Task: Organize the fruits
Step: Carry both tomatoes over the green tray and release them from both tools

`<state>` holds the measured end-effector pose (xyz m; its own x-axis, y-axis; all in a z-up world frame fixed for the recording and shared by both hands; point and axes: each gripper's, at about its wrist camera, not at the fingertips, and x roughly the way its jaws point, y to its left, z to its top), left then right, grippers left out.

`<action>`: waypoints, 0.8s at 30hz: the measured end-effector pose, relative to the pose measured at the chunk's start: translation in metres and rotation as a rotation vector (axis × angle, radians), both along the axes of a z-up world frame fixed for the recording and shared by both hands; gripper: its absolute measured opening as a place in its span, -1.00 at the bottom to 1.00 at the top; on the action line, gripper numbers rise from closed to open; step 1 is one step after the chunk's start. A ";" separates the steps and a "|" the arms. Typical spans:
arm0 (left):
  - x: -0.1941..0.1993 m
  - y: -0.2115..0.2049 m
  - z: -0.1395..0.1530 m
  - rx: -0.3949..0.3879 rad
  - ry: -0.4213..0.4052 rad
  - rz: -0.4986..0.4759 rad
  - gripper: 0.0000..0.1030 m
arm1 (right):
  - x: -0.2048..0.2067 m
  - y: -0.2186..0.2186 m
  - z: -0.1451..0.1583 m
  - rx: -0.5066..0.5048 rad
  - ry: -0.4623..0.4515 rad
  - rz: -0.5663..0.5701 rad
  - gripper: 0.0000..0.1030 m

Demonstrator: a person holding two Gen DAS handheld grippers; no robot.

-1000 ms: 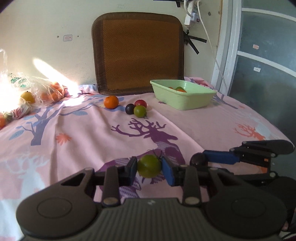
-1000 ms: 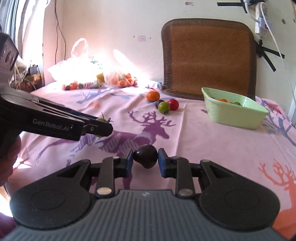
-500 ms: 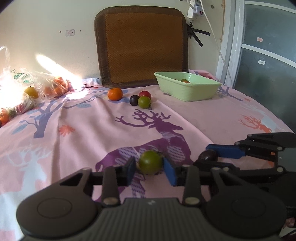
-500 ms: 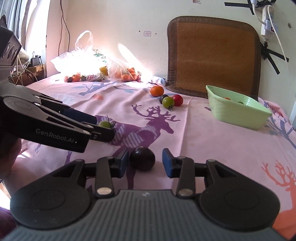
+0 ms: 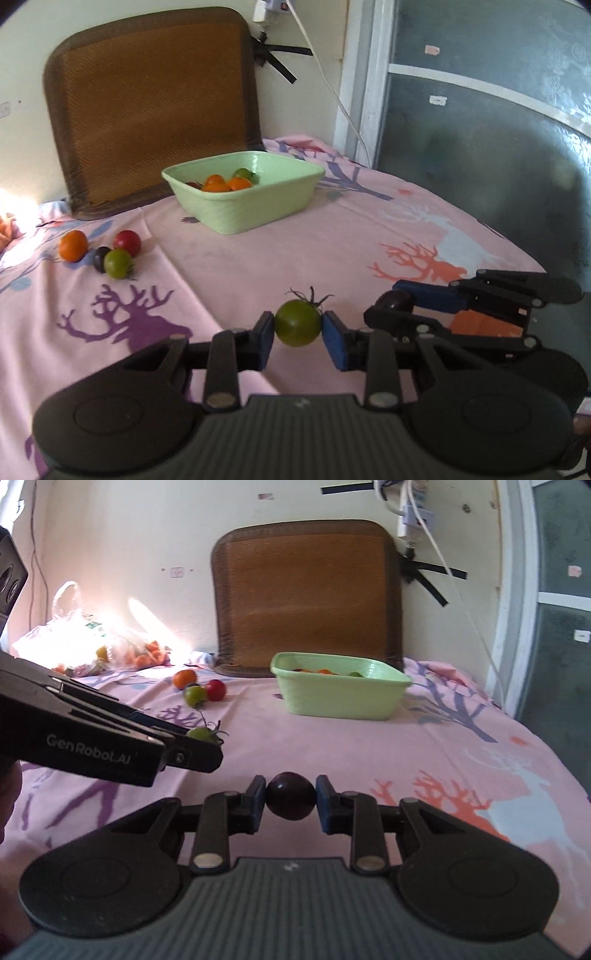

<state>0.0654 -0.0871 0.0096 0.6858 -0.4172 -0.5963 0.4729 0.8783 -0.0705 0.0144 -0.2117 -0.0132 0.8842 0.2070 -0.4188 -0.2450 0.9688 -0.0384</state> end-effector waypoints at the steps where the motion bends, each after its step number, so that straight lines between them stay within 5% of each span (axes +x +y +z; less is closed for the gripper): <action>1: 0.002 -0.006 -0.003 0.003 0.010 -0.010 -0.43 | 0.000 -0.006 -0.002 0.004 0.005 -0.017 -0.38; 15: 0.000 -0.026 -0.011 0.066 0.006 -0.028 -0.42 | 0.005 -0.026 -0.015 0.036 0.029 -0.034 -0.37; 24: 0.080 -0.007 0.050 -0.062 -0.034 0.053 -0.42 | 0.077 -0.042 0.043 0.117 -0.097 0.020 -0.38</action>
<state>0.1450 -0.0945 0.0595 0.7275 -0.4152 -0.5461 0.4292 0.8965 -0.1099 0.0913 -0.2533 0.0300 0.9145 0.2676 -0.3034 -0.2652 0.9629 0.0496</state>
